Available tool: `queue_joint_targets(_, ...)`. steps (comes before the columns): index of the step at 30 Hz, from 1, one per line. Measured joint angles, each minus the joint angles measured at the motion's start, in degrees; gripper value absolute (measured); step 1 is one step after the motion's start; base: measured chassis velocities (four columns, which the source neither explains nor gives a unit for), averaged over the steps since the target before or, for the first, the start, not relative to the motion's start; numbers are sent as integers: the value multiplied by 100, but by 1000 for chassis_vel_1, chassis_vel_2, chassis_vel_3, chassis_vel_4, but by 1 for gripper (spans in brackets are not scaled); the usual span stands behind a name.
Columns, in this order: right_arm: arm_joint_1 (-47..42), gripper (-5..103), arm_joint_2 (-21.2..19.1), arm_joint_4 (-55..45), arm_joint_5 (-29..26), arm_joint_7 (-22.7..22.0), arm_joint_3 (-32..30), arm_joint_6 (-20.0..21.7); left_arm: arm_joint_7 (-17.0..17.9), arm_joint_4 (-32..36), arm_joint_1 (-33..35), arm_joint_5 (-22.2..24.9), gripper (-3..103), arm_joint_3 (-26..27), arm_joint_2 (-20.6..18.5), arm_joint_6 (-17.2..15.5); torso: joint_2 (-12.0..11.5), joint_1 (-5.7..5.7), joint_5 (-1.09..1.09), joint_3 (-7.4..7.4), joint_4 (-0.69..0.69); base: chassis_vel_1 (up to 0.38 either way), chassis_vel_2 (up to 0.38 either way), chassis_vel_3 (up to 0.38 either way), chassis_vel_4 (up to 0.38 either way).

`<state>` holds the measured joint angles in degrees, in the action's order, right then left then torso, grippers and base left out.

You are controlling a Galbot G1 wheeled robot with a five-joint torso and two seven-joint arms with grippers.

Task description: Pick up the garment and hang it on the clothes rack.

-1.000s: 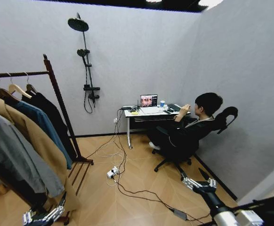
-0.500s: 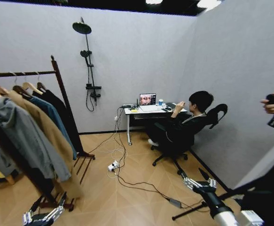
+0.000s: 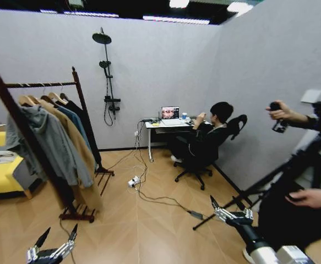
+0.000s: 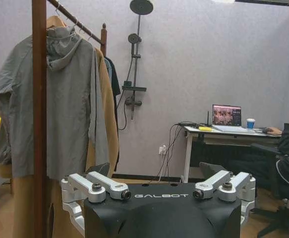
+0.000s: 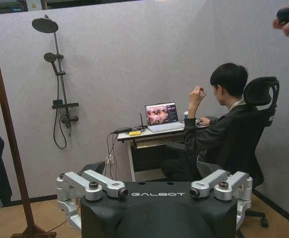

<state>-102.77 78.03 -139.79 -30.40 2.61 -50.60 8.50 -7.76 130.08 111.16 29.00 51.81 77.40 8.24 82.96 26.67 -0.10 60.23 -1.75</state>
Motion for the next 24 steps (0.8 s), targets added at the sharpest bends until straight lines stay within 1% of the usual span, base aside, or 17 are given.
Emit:
queue_joint_targets(1, 0, 100, 0, 1, 0, 1, 2, 1, 6, 0, 0, 0, 100, 1, 0, 0, -1, -2, 14, 0, 1, 310, -305, -326, 335)
queue_joint_targets(4, -4, 100, 1, 2, 0, -2, 0, 1, 0, 1, 0, 0, 100, 1, 0, 0, 2, -6, 15, -2, -2, 198, -266, -308, 289)
queue_joint_targets(5, -2, 100, 0, 1, 0, -1, 1, 1, 6, 0, 0, 0, 100, 0, 1, 0, 2, -5, 4, -3, 2, 137, -111, -158, 261)
queue_joint_targets(7, -1, 100, 0, 1, 0, 0, 2, 1, 6, 0, 0, 0, 100, 1, 0, 0, 1, -5, 6, -3, 2, 126, -111, -107, 141)
queue_joint_targets(8, -2, 100, 1, 1, 0, -1, 1, 1, 2, 1, 0, 0, 100, 0, 0, 0, 1, -6, 13, -3, -2, 5, -11, -107, 15)
queue_joint_targets(9, -1, 100, 0, 2, 0, -1, 1, 1, 3, 1, 0, 0, 100, 0, 1, 0, -2, -5, 13, -1, 1, 0, 0, 0, 0)
queue_joint_targets(12, 1, 100, 0, 1, 0, -1, 1, 1, 3, 0, 0, 0, 100, 0, 0, 0, -6, 2, 8, 0, 0, -13, 18, 13, -25)
queue_joint_targets(14, 3, 100, 0, 1, 0, -1, 1, 1, 3, 0, 0, 0, 100, 0, 0, 0, -8, 5, 11, 2, 0, -50, 80, 65, -81)
queue_joint_targets(17, 3, 100, 0, 2, 0, -1, 1, 1, 3, 0, 0, 0, 100, 0, 0, 0, -8, 7, 8, 2, 0, -60, 59, 64, -77)
queue_joint_targets(24, 1, 100, 0, 1, 0, -1, 1, 1, 3, 0, 0, 0, 100, 0, 0, 0, -5, 0, 10, -1, 0, -8, 5, 7, -8)
